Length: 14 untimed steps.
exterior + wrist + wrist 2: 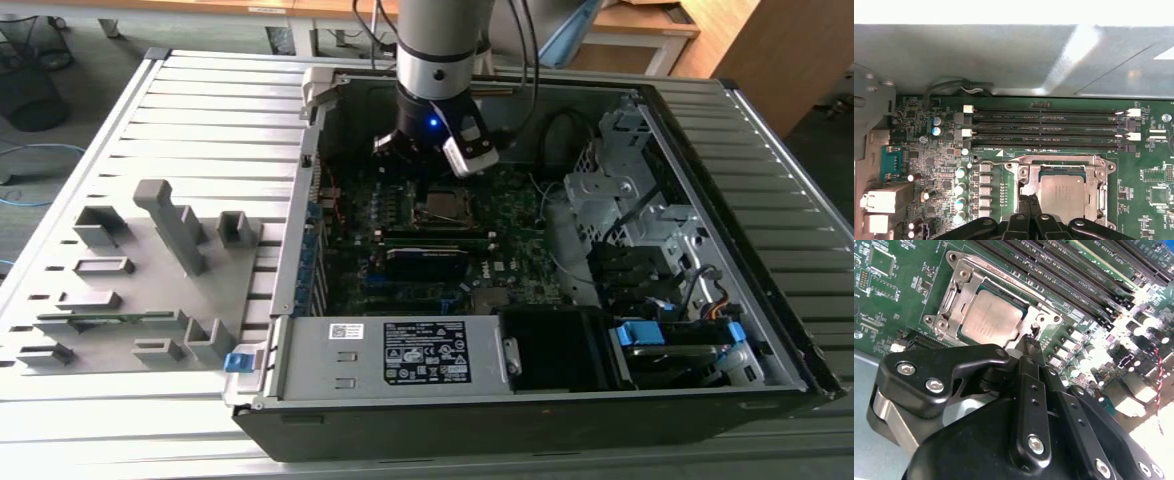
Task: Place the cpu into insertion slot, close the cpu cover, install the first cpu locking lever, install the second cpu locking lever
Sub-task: 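Close the cpu cover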
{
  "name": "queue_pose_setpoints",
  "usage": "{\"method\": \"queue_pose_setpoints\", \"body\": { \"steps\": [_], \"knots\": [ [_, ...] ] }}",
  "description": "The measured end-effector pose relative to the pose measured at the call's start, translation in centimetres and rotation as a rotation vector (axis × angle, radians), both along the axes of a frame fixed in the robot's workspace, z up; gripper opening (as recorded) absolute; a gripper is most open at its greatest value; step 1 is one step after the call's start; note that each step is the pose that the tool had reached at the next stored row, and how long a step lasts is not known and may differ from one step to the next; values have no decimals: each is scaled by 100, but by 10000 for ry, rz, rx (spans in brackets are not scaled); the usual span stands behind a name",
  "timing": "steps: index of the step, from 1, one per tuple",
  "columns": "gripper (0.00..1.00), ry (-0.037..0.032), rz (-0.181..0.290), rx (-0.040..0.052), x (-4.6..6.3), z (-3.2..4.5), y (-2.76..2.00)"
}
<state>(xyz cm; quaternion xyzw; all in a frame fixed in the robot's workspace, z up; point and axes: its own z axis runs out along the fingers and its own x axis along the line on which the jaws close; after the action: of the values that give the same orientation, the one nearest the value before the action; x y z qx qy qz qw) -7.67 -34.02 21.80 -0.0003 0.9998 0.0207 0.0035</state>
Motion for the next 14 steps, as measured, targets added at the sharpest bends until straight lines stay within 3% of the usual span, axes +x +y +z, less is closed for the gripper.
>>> {"method": "queue_pose_setpoints", "body": {
  "steps": [8,14],
  "knots": [
    [11,0,1,0,2,4,0],
    [11,0,0,0,61,3,0]
  ]
}}
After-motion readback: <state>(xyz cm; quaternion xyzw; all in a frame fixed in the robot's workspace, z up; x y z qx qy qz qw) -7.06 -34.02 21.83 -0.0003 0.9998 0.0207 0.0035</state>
